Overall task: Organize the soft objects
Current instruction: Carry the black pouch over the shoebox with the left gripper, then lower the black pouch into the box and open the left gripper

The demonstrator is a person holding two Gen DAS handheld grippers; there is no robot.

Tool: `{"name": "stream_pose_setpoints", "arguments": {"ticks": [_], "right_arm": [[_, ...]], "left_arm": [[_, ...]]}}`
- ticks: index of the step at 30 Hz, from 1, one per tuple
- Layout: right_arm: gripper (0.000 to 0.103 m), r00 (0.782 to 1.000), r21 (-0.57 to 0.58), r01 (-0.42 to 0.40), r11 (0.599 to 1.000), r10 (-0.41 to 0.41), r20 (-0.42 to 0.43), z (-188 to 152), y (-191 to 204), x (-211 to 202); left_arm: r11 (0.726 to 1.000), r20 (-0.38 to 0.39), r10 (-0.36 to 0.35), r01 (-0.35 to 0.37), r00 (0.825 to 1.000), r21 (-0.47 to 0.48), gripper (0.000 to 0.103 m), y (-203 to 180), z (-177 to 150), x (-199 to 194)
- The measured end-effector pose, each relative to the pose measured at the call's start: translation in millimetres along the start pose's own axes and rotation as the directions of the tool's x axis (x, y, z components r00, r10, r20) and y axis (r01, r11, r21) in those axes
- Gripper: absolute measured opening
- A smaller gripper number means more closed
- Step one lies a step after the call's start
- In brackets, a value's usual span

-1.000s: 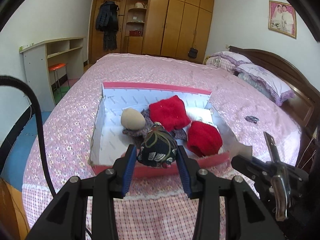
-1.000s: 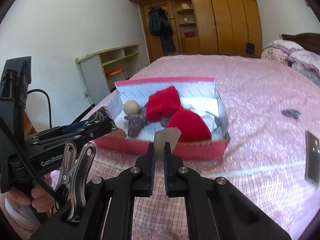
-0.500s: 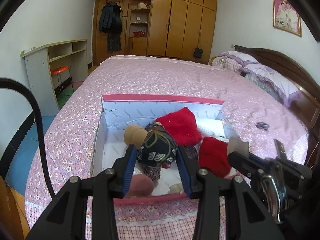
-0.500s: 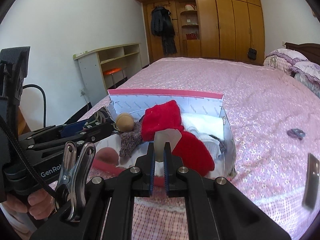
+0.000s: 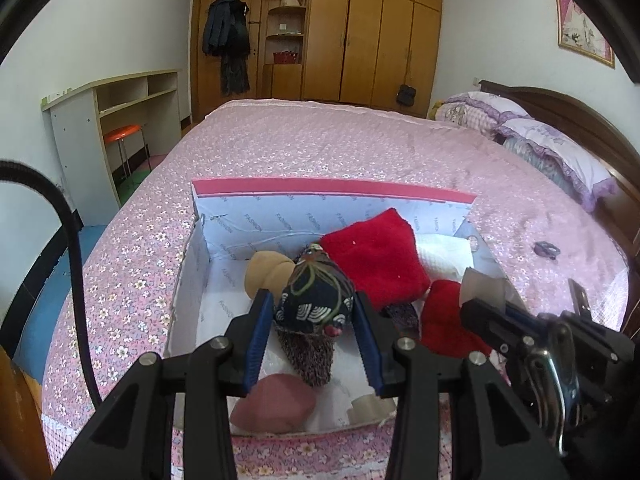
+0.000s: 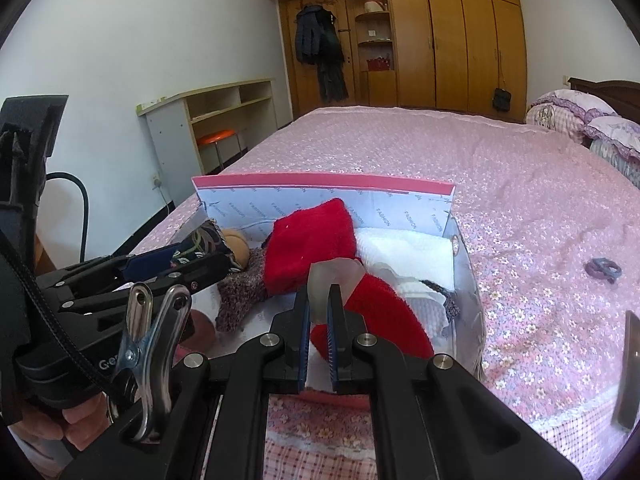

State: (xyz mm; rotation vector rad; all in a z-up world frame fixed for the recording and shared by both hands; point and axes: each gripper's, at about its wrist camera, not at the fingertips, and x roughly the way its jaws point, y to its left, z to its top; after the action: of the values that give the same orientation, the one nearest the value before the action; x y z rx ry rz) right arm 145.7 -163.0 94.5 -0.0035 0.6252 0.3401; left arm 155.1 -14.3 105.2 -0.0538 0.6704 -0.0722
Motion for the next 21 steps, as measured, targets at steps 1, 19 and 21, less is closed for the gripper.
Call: {"name": "stream_pose_setpoints", "arguments": {"ticks": [1, 19, 21], "right_arm": [[0.008, 1.000, 0.000, 0.002, 1.000, -0.002, 0.001, 0.4, -0.6, 1.8], [0.008, 1.000, 0.065, 0.018, 0.998, -0.017, -0.019, -10.8, -15.8, 36.4], [0.008, 1.000, 0.072, 0.014, 0.997, -0.012, -0.025, -12.6, -16.8, 40.0]], "left_arm": [[1.000, 0.001, 0.005, -0.005, 1.000, 0.002, 0.042, -0.3, 0.3, 2.2], [0.998, -0.053, 0.054, -0.055, 0.997, -0.021, 0.045, -2.5, -9.0, 48.2], [0.998, -0.065, 0.055, -0.057, 0.996, -0.036, 0.045, 0.3, -11.5, 53.2]]}}
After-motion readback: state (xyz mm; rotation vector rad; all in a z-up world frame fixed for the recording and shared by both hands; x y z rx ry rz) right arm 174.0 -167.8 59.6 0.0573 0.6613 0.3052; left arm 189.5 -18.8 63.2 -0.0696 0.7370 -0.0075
